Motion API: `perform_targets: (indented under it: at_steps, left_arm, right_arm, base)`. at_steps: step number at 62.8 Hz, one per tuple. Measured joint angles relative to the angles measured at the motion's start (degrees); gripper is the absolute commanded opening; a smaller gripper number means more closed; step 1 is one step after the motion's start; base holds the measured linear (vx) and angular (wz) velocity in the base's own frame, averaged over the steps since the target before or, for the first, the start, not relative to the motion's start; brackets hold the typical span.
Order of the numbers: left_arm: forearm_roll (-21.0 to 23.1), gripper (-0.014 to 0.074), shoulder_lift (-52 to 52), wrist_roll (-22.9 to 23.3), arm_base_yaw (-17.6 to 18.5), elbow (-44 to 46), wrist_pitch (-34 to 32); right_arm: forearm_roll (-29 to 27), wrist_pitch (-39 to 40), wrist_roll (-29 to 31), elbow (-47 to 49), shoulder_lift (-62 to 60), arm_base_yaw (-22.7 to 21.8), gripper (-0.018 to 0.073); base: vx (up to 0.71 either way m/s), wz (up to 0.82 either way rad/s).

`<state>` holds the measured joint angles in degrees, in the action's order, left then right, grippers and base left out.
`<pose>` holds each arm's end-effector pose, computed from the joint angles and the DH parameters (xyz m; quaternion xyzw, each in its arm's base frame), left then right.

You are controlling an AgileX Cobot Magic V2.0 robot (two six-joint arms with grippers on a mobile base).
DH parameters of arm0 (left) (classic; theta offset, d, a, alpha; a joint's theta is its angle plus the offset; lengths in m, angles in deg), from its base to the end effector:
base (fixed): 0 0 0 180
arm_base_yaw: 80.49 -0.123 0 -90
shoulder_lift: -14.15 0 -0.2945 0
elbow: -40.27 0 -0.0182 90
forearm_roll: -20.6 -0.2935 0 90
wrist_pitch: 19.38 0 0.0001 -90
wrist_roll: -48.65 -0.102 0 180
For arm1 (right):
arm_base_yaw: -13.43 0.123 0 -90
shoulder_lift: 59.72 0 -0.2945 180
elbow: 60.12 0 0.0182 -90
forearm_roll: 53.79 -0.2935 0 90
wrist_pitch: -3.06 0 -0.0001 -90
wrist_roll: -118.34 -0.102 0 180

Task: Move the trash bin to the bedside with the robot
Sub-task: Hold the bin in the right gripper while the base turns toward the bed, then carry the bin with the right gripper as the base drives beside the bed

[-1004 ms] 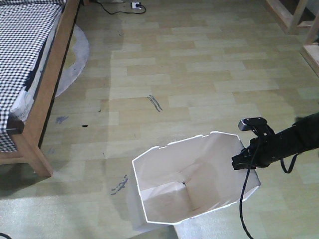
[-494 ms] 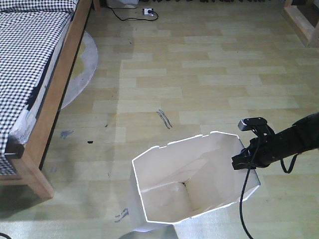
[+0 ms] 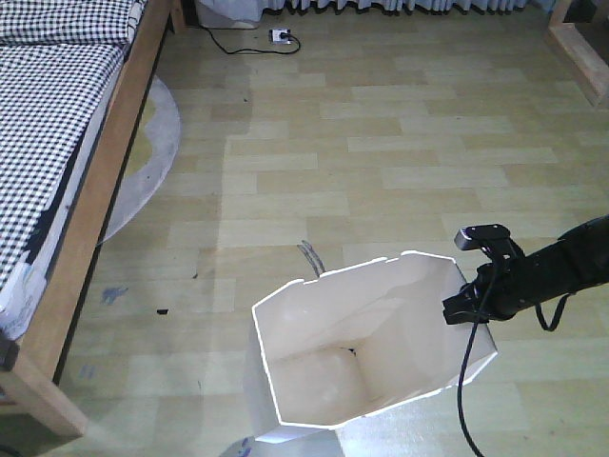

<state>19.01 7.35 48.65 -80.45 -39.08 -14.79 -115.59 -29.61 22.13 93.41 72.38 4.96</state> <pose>0.1012 0.0002 0.1943 0.0093 0.7116 0.0103 0.7025 0.3323 -0.0003 -0.0144 -0.1597 0.9555 0.2224 0.1101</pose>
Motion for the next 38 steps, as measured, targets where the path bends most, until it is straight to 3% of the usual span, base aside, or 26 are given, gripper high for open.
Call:
perform_targets:
  at_steps: [38]
  left_arm:
    - [0.0,-0.0006,0.0,0.0,0.0,0.0,0.0]
  right_arm:
    - [0.0,0.0,0.0,0.0,0.0,0.0,-0.0005]
  base:
    - [0.30,-0.01]
